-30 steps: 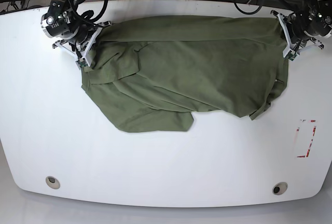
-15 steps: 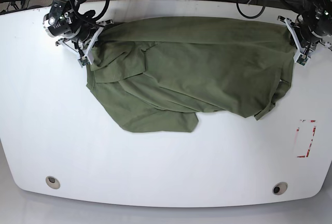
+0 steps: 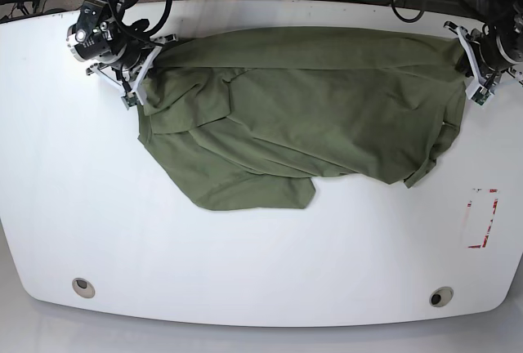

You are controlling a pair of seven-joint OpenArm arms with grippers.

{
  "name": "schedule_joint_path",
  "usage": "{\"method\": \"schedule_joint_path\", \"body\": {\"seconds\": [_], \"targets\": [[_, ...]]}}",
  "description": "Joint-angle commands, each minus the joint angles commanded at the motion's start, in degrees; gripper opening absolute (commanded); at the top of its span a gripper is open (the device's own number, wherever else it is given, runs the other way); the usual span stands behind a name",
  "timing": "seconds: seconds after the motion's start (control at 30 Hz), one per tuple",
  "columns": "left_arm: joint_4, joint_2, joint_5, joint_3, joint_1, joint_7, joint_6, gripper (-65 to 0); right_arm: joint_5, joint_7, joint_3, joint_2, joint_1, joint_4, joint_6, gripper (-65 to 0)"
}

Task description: Fold the T-shirt properly

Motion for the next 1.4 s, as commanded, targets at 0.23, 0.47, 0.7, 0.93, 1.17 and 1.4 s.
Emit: {"method": "schedule_joint_path", "body": {"seconds": [0.23,0.47,0.7,0.93,1.17,1.4], "targets": [[-0.1,-4.0,-8.8,-0.2,-0.4,-0.1,0.0,-65.0,0.0,0.0,0.0,0.0,0.2,-0.1,0.0,-63.7],[-0.2,-5.4,-10.9,-0.2,-1.5,0.2,0.0,-48.5,0.0,0.0,-0.1,0.0,0.3,0.0,0.0,-63.7],[-0.4,-5.5,-10.7,-1.4,-1.5,0.2,0.0,-60.7,0.0,0.0,0.0,0.1,0.3,0.0,0.0,-63.7],[-0.4,-5.5,-10.6,-2.6,-1.5,0.2,0.0,-65.0,0.0,0.0,0.0,0.0,0.3,-0.1,0.0,-63.7],[-4.5,-4.7,-3.2,-0.4,-2.7,-0.7,0.0,-52.6,0.0,0.0,0.0,0.0,1.0,-0.1,0.0,-63.7],[-9.9,0.1,3.2,1.8,-7.5,-1.2,0.0,-25.8,0.0,0.0,-0.1,0.0,1.1,-0.1,0.0,-63.7]]}}
